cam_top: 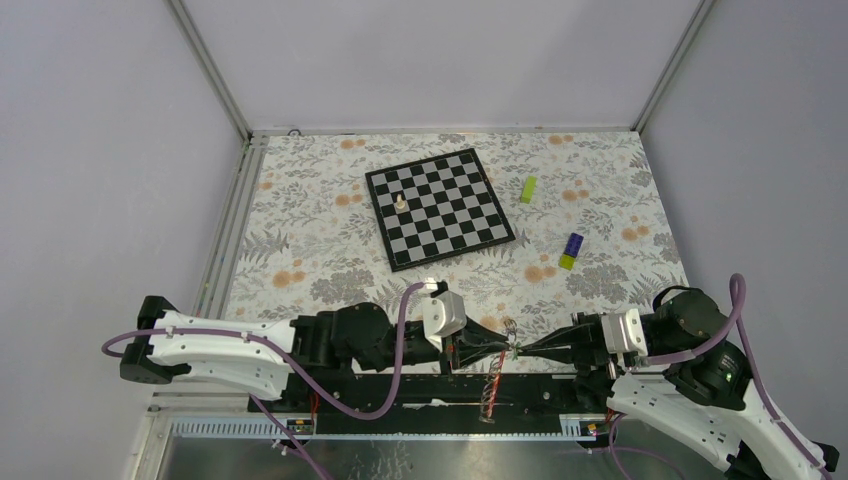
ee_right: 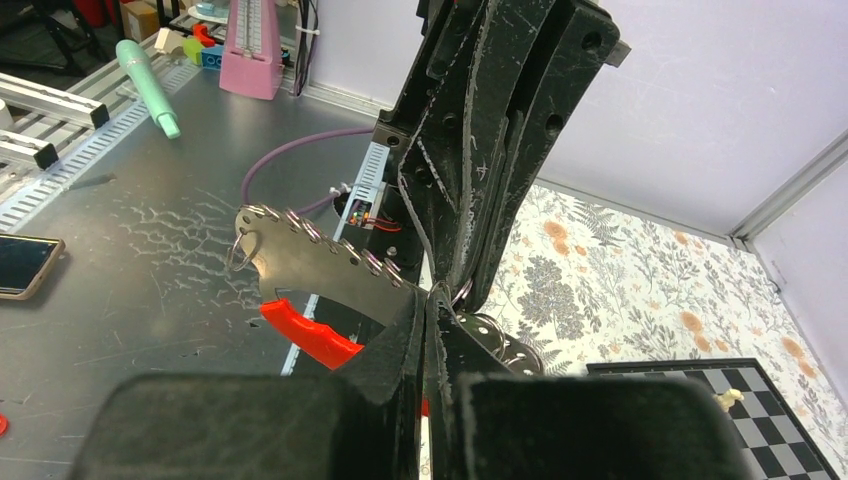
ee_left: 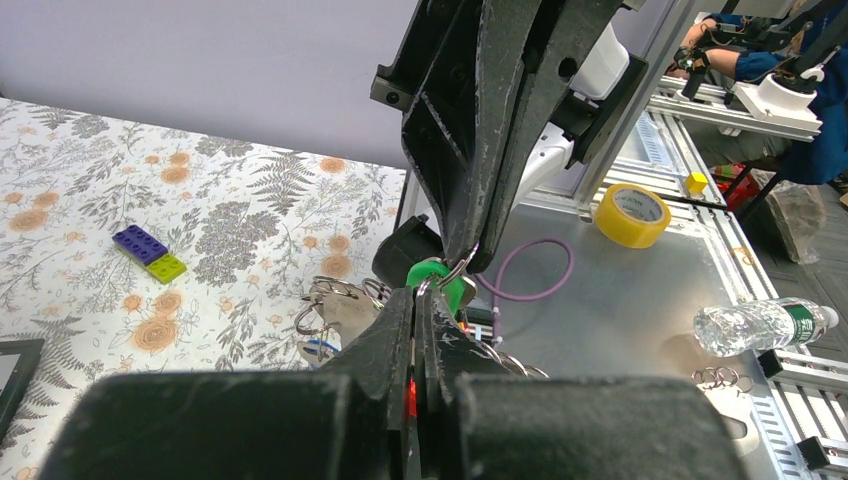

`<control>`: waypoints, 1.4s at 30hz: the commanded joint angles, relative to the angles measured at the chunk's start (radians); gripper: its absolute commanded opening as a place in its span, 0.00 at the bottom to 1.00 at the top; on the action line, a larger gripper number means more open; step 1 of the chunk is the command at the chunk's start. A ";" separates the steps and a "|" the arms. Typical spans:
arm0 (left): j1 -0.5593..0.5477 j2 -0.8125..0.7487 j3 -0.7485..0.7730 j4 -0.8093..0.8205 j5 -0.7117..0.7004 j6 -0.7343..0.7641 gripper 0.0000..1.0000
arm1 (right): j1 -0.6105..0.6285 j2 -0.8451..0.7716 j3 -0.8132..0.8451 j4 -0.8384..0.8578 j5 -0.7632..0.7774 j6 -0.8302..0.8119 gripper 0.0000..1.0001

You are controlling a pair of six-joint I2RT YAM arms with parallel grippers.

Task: Remove the keys from the keyring
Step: Remove the key from the keyring.

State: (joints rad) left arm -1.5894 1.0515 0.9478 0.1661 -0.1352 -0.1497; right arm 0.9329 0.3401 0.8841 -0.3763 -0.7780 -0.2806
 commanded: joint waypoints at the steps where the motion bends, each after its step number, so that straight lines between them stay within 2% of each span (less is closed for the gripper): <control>1: 0.022 0.008 0.047 -0.006 -0.072 0.029 0.00 | 0.007 -0.009 0.053 0.030 -0.048 -0.001 0.00; 42: 0.022 0.015 0.066 -0.002 0.040 0.047 0.00 | 0.007 -0.015 -0.004 -0.038 -0.012 -0.090 0.00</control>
State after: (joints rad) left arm -1.5791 1.0836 0.9813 0.1032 -0.0891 -0.1146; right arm 0.9333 0.3317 0.8856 -0.4320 -0.7513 -0.3618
